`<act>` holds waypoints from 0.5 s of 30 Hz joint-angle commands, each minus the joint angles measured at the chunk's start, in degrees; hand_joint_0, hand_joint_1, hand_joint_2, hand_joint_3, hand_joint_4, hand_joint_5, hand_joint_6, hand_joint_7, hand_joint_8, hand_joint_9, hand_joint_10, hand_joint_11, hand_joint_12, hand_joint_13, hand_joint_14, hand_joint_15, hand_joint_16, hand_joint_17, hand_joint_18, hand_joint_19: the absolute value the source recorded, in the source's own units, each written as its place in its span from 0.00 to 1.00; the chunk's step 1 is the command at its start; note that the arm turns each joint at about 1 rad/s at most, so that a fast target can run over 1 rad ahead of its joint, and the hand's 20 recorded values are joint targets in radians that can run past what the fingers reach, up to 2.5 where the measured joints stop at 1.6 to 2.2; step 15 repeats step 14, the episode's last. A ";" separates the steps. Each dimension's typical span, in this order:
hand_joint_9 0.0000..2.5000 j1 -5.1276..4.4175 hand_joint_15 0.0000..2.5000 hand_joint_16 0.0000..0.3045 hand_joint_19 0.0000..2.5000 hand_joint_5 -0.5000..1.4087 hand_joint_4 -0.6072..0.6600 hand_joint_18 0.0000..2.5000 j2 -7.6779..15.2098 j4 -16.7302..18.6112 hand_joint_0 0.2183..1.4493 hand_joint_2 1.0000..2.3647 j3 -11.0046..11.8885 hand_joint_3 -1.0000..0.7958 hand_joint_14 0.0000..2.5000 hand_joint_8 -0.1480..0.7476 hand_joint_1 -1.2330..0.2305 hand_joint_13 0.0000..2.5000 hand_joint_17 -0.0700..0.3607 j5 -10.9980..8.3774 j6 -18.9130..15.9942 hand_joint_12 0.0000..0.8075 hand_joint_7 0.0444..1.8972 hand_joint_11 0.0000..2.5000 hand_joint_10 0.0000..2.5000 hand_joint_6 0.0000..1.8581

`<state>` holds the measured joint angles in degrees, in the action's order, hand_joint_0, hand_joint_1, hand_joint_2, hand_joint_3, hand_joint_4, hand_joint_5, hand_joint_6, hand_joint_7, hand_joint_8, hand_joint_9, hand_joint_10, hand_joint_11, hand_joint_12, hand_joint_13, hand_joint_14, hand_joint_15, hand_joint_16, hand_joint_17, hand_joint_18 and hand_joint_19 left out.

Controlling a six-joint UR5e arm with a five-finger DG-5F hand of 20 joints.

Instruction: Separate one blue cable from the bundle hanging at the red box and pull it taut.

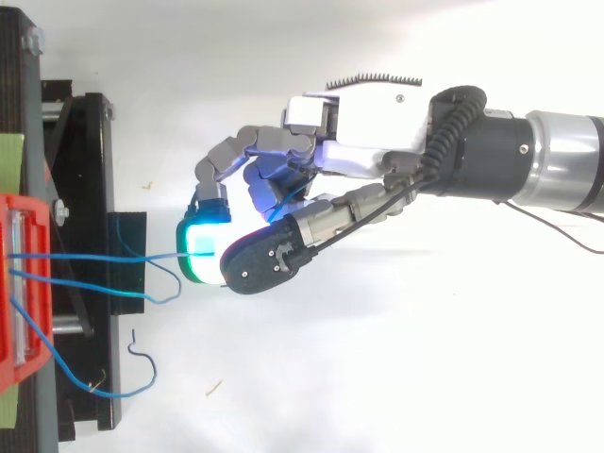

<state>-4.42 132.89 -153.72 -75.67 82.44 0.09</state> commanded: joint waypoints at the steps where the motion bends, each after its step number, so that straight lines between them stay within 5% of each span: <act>1: 0.22 -0.07 0.57 0.15 0.52 0.18 0.33 0.56 0.00 0.00 0.39 0.01 0.00 0.51 1.00 0.58 0.31 0.29 0.41 0.00 0.00 0.50 0.60 0.52 1.00 0.50; 15: 0.22 0.02 0.56 0.15 0.52 0.18 0.34 0.55 0.00 0.00 0.39 0.01 0.00 0.51 1.00 0.58 0.31 0.29 0.41 0.00 0.00 0.51 0.59 0.52 1.00 0.50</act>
